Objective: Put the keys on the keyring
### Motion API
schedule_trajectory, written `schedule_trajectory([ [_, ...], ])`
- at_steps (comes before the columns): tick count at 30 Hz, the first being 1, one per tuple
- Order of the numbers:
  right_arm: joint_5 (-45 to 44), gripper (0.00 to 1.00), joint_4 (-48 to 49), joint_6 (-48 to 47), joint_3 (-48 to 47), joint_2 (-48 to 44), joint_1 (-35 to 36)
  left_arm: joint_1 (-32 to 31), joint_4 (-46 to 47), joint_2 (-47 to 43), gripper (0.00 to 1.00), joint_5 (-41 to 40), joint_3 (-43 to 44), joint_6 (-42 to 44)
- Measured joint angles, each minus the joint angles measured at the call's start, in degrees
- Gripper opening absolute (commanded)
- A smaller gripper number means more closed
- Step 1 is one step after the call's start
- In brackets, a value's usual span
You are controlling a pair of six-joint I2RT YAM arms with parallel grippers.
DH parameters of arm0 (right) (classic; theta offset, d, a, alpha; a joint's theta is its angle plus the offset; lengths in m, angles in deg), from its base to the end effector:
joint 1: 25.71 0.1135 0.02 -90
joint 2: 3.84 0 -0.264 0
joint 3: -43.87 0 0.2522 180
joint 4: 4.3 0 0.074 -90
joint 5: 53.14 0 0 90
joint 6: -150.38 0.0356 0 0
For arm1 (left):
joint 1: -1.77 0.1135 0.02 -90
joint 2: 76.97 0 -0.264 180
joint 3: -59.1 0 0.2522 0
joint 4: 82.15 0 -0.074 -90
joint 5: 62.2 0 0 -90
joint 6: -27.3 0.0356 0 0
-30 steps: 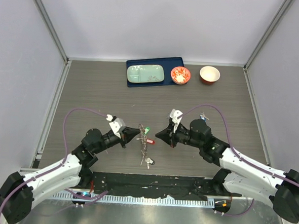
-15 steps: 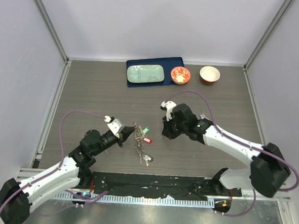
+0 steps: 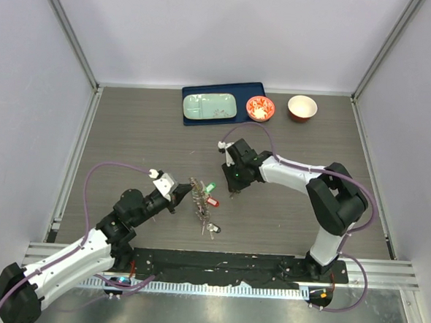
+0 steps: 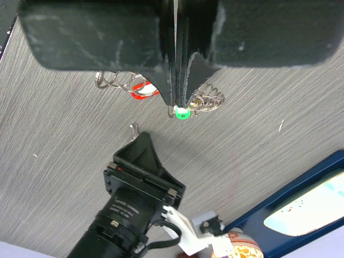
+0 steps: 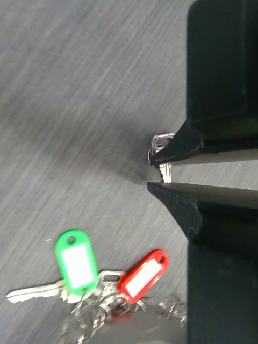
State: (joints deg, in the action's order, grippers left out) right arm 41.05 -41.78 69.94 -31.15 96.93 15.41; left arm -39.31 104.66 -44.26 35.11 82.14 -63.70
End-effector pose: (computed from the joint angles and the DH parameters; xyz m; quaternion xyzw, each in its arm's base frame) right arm 0.2588 0.2294 0.1655 -0.2725 0.9332 0.1312 0.1939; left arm 0.1144 -0.1057 0.2083 0.2891 0.6642 -0.2901 0.6254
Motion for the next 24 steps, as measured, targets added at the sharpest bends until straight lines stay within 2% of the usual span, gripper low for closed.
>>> schedule_trajectory([
  [3, 0.61, 0.4, 1.9, -0.02, -1.51, 0.81, 0.0, -0.13, -0.31, 0.0, 0.0, -0.24, 0.0, 0.0],
  [6, 0.79, 0.44, 4.74, -0.35, -1.31, 0.11, 0.0, -0.15, -0.74, -0.09, 0.0, -0.31, 0.0, 0.0],
  [10, 0.39, 0.47, 12.28, -1.4, 5.81, -7.41, 0.0, -0.15, -0.98, -0.2, 0.0, -0.35, -0.02, 0.0],
  [12, -0.09, 0.55, 15.08, -2.08, 9.81, -12.26, 0.0, -0.17, -1.03, -0.2, 0.0, -0.37, -0.02, 0.0],
  [16, -1.68, 0.56, 20.5, -3.89, 16.74, -19.08, 0.0, -0.2, -1.2, -0.09, 0.0, -0.46, -0.02, 0.0],
  [24, -10.16, 0.61, 21.9, -4.42, 18.75, -19.02, -0.22, -0.22, -1.88, -0.28, 0.0, -2.56, -0.07, 0.0],
])
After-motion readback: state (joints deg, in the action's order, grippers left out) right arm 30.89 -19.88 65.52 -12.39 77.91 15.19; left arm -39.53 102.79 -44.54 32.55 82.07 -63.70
